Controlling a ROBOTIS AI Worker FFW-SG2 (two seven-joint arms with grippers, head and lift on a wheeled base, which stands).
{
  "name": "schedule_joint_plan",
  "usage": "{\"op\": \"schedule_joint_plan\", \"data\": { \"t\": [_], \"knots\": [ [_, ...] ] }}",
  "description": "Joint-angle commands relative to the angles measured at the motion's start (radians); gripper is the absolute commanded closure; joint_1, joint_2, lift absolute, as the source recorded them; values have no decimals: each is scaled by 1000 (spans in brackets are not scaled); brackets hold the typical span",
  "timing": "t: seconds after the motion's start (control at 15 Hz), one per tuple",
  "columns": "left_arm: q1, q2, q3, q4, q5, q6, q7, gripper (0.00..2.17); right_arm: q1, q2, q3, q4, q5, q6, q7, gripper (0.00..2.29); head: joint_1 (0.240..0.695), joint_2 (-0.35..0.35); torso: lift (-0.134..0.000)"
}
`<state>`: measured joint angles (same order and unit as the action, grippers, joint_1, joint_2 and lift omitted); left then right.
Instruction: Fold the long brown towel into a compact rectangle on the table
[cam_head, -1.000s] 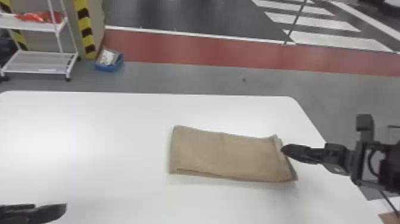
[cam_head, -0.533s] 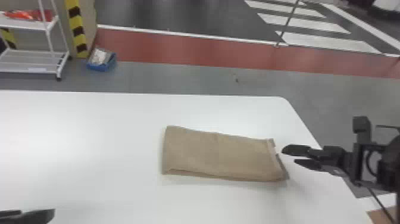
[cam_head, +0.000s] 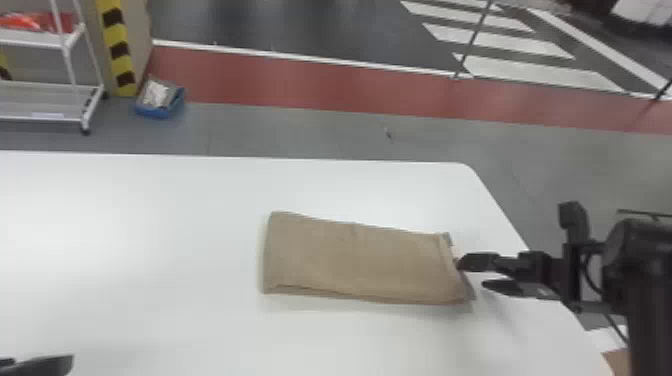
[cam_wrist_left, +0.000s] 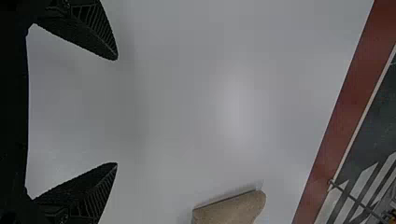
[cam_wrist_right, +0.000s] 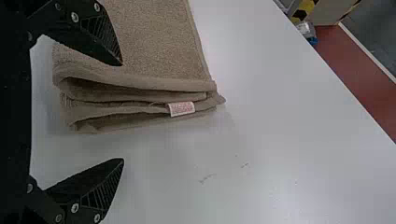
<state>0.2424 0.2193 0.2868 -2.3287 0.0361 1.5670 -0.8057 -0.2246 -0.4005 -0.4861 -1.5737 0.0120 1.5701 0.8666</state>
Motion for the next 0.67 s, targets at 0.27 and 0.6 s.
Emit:
{"op": "schedule_joint_plan", "data": {
  "t": [0.27, 0.6],
  "knots": [
    [5, 0, 15, 2, 5, 4, -6, 73, -44, 2, 55, 26, 34, 2, 2, 252, 695, -245, -124],
    [9, 2, 29, 2, 10, 4, -9, 73, -59, -1, 70, 52, 48, 2, 8, 417, 695, -238, -124]
  ]
}}
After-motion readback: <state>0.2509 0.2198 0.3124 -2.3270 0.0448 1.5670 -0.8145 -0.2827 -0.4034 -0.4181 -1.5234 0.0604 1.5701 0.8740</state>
